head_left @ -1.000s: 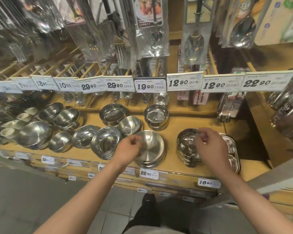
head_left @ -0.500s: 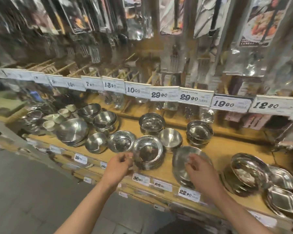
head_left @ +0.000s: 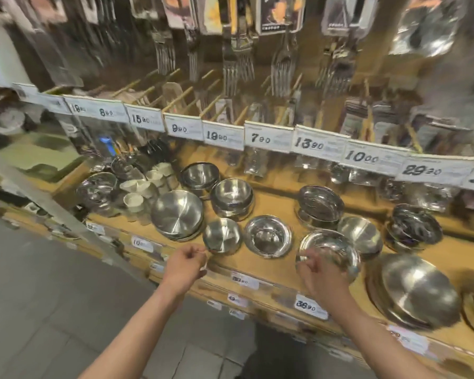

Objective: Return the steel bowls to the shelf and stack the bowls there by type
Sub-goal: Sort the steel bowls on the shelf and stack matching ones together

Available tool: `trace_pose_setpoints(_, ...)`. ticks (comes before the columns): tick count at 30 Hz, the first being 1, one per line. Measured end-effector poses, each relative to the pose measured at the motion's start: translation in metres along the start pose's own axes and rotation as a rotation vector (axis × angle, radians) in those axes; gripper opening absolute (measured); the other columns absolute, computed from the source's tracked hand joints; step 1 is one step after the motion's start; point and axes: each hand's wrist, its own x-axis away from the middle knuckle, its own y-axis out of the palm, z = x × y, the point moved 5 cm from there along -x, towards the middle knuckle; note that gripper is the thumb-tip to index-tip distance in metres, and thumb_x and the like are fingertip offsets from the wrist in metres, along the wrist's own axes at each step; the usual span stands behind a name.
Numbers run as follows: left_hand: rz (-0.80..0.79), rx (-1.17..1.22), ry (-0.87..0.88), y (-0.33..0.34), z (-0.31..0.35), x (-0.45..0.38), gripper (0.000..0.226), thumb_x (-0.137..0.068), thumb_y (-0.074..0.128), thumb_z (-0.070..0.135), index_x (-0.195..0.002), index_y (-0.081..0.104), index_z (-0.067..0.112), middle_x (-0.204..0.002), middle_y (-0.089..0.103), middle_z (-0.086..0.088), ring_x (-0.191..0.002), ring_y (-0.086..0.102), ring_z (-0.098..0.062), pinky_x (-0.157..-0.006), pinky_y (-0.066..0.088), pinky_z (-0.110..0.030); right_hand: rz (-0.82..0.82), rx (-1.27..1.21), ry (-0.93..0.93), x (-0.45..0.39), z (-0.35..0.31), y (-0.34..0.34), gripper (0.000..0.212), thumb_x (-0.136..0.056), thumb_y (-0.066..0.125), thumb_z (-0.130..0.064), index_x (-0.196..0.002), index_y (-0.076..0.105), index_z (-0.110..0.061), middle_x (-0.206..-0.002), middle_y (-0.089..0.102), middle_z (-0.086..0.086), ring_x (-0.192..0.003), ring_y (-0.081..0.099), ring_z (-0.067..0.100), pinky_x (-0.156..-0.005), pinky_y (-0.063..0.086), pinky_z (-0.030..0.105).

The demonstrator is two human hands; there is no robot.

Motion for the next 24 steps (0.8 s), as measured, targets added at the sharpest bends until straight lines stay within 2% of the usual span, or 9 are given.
trace_pose_setpoints(2,-0.029,-0.023,-0.008,0.002,-0.001,-0.008,0.017,-0.099,0.059,0.012,-0.089,0.07,0.02,-0.072,0.072,0.01,-0.065,0.068,-0.001,-0.058,0.055,-0.016,-0.054,0.014,0.018,-0.001,-0.003,0.014,0.021,-0.097,0.055,-0.018,-0.112,0.062,-0.006,-0.079,0.062,-0.008,-0.075,0.055,0.005,-0.065,0.035,0.004)
trace_pose_setpoints(5,-0.027,-0.049,-0.039,0.001,-0.004,-0.017,0.015,-0.1,0.058,0.012,-0.093,0.069,0.018,-0.082,0.07,0.006,-0.071,0.066,-0.006,-0.061,0.056,-0.02,-0.142,-0.009,0.091,-0.009,-0.01,0.03,0.035,-0.096,0.051,-0.027,-0.131,0.058,-0.024,-0.107,0.066,-0.01,-0.097,0.063,0.011,-0.077,0.042,0.024)
trace_pose_setpoints(7,-0.041,-0.084,-0.057,0.0,-0.006,-0.023,0.015,-0.099,0.059,0.009,-0.091,0.069,0.017,-0.076,0.072,0.007,-0.065,0.065,-0.004,-0.058,0.056,-0.019,-0.152,-0.03,0.117,-0.02,-0.01,0.04,0.037,-0.097,0.053,-0.027,-0.134,0.056,-0.024,-0.113,0.064,-0.009,-0.094,0.064,0.009,-0.074,0.042,0.019)
trace_pose_setpoints(10,-0.024,-0.132,-0.101,-0.008,-0.011,-0.034,0.015,-0.095,0.061,0.004,-0.088,0.069,0.014,-0.057,0.069,0.011,-0.051,0.063,0.003,-0.053,0.055,-0.018,-0.144,-0.082,0.163,-0.032,-0.006,0.055,0.034,-0.098,0.056,-0.024,-0.132,0.054,-0.023,-0.1,0.062,-0.007,-0.08,0.055,-0.003,-0.063,0.039,0.012)
trace_pose_setpoints(12,-0.004,-0.127,-0.109,-0.012,-0.012,-0.044,0.01,-0.095,0.063,0.008,-0.088,0.068,0.013,-0.059,0.069,0.009,-0.053,0.065,0.001,-0.052,0.055,-0.019,-0.148,-0.118,0.213,-0.039,-0.003,0.068,0.037,-0.097,0.056,-0.022,-0.134,0.05,-0.019,-0.102,0.065,-0.003,-0.085,0.059,0.007,-0.073,0.042,0.025)
trace_pose_setpoints(14,-0.017,-0.133,-0.126,-0.011,-0.013,-0.056,0.004,-0.093,0.068,0.015,-0.09,0.067,0.013,-0.06,0.069,0.008,-0.058,0.064,-0.009,-0.063,0.057,-0.028,-0.122,-0.159,0.272,-0.045,0.0,0.08,0.043,-0.097,0.056,-0.021,-0.139,0.044,-0.018,-0.114,0.065,0.001,-0.098,0.062,0.016,-0.086,0.044,0.03)
trace_pose_setpoints(17,-0.06,-0.229,-0.101,-0.003,-0.014,-0.072,0.016,-0.087,0.072,0.027,-0.089,0.064,0.014,-0.059,0.067,0.006,-0.065,0.061,-0.02,-0.076,0.055,-0.04,-0.024,-0.187,0.286,-0.052,-0.004,0.089,0.053,-0.098,0.059,-0.019,-0.145,0.034,-0.017,-0.134,0.056,0.004,-0.12,0.056,0.025,-0.102,0.041,0.036)
trace_pose_setpoints(21,-0.171,-0.397,-0.06,0.014,-0.013,-0.096,0.021,-0.084,0.063,0.039,-0.085,0.068,0.018,-0.073,0.076,0.003,-0.076,0.073,-0.025,-0.077,0.059,-0.039,0.115,-0.21,0.367,-0.064,-0.005,0.096,0.069,-0.098,0.061,-0.019,-0.15,0.017,-0.011,-0.093,0.062,-0.009,-0.085,0.067,0.023,-0.077,0.051,0.032)
trace_pose_setpoints(24,-0.231,-0.409,-0.056,0.022,-0.015,-0.111,0.012,-0.092,0.064,0.029,-0.093,0.066,0.017,-0.082,0.078,-0.004,-0.077,0.076,-0.025,-0.081,0.061,-0.048,0.216,-0.23,0.469,-0.07,-0.008,0.104,0.069,-0.1,0.058,-0.016,-0.149,0.011,-0.005,-0.092,0.061,0.0,-0.08,0.06,0.022,-0.075,0.044,0.027)
